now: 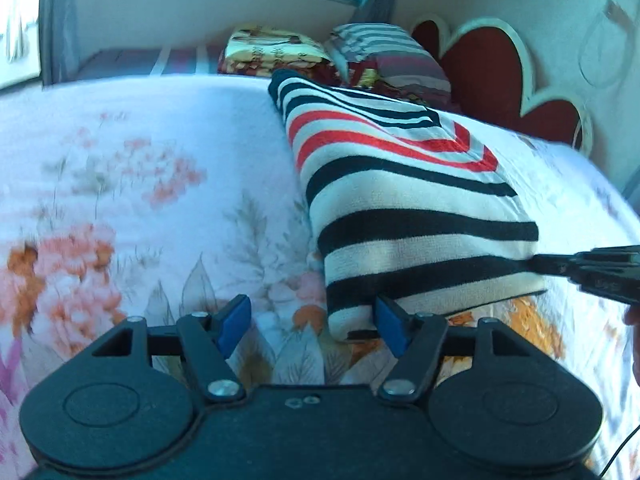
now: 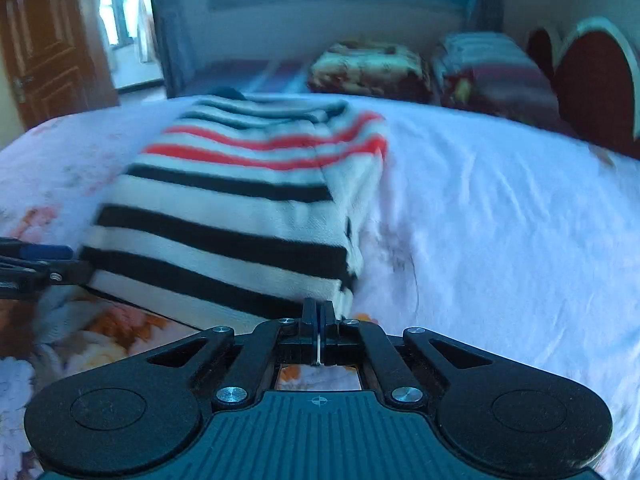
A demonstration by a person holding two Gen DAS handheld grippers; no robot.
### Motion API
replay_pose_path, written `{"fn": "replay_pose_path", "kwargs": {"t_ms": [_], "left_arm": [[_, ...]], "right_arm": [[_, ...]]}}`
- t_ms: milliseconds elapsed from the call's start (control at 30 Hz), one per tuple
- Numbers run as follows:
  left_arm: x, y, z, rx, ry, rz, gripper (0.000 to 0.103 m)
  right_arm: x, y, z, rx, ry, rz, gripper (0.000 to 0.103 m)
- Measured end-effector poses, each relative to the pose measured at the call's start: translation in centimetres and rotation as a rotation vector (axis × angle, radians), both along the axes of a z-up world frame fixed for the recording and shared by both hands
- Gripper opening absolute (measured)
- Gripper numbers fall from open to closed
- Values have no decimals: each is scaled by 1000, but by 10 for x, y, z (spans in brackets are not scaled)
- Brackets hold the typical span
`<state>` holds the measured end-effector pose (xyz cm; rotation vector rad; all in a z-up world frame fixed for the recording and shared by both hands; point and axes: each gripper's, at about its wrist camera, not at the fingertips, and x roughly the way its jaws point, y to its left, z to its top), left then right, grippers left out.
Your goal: Fold small clothes
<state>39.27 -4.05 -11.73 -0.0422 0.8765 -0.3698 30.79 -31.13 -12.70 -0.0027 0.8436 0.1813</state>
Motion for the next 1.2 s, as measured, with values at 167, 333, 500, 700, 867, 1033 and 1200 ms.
{"fn": "replay_pose_path", "kwargs": {"t_ms": [167,333,500,700,867,1033,1200], "left_arm": [[-4,7,27,28,-71,-6,67],[10,2,23,25,-55,15,66],[19,-2,24,21,-69,19,66],[37,-11,27,-9,-87,9,66],[55,-27,19,-35,-66,-31,63],[59,-47,20,57,-41,-85,48],[54,-24,37,28,-80,-62,67]], "right_arm": [[-15,-10,39,12,-140,-40,48],[4,4,40,33,-149,-11,42],[19,16,35,46,-151,30,24],[38,24,31,54,-172,30,20],[54,31,8,-38,-118,49,16],[61,40,-4,-129,-89,60,17],[52,13,13,34,-102,3,34]]}}
